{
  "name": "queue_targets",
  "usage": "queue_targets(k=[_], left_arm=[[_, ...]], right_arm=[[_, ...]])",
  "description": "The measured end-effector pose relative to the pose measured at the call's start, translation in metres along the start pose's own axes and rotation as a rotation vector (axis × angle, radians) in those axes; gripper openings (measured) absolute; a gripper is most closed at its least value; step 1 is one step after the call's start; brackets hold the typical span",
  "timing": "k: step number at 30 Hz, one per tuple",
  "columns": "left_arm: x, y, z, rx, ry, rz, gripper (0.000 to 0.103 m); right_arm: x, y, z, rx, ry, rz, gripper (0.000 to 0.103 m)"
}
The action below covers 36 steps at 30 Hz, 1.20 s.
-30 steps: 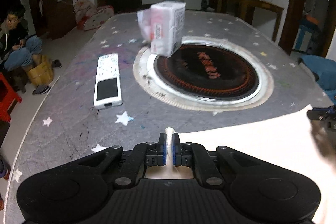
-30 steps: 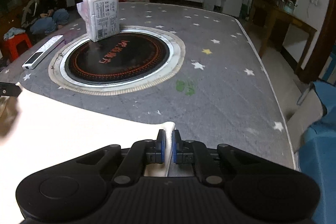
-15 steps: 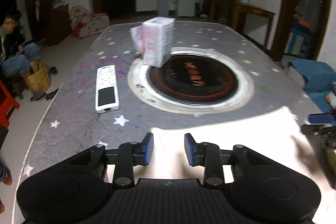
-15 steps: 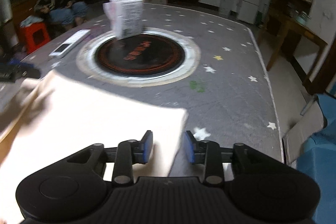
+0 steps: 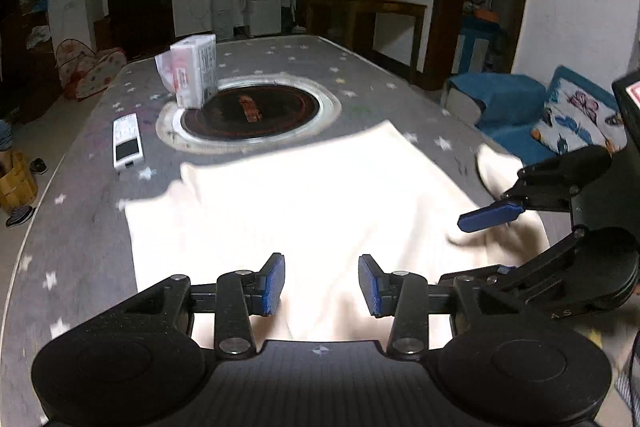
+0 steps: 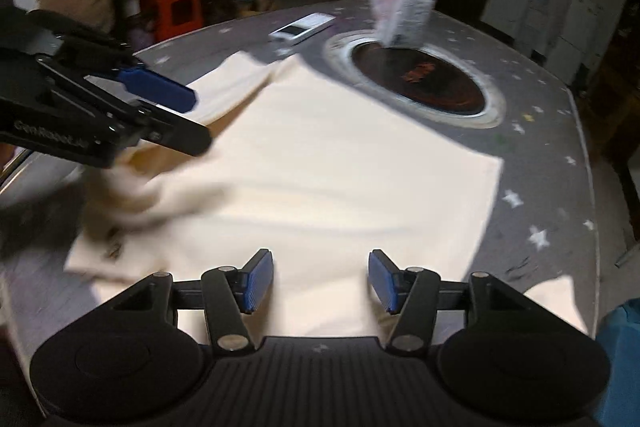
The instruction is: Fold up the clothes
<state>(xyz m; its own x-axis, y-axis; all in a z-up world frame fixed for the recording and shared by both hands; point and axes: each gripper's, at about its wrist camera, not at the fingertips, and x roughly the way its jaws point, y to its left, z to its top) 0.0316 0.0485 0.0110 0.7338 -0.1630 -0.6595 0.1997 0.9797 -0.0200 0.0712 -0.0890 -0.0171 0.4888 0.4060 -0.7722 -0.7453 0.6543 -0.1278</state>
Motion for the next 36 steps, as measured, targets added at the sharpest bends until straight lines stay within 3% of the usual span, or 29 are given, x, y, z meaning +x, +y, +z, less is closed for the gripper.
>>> queue_targets(k=[9,19,22,28,31,36], left_arm=[[-0.001,0.001,-0.035,0.016,0.045,0.056,0.048],[-0.019,-0.007,-0.043,0.047,0.013,0.103,0.05],[-0.03,-0.019,-0.04,0.08,-0.023,0.053,0.049],[-0.038,-0.061,-0.055,0.278,-0.03,-0.102,0.044],[-0.032,-0.077,-0.065,0.362,-0.023,-0.115,0.042],[-0.02,-0.09,-0.072,0.444,-0.019,-0.133,0.029]], right_arm=[[-0.017,0.035,-0.035,-0.052,-0.002,-0.033,0.055],[-0.047,0.031,-0.064,-0.016,-0.029,-0.074,0.055],[-0.059,0.017,-0.07,0.039,-0.044,-0.092,0.055],[-0.071,-0.025,-0.084,0.191,-0.051,-0.183,0.055],[-0.073,-0.044,-0.092,0.267,-0.055,-0.21,0.055],[-0.076,-0.061,-0.1,0.322,-0.064,-0.23,0.055]])
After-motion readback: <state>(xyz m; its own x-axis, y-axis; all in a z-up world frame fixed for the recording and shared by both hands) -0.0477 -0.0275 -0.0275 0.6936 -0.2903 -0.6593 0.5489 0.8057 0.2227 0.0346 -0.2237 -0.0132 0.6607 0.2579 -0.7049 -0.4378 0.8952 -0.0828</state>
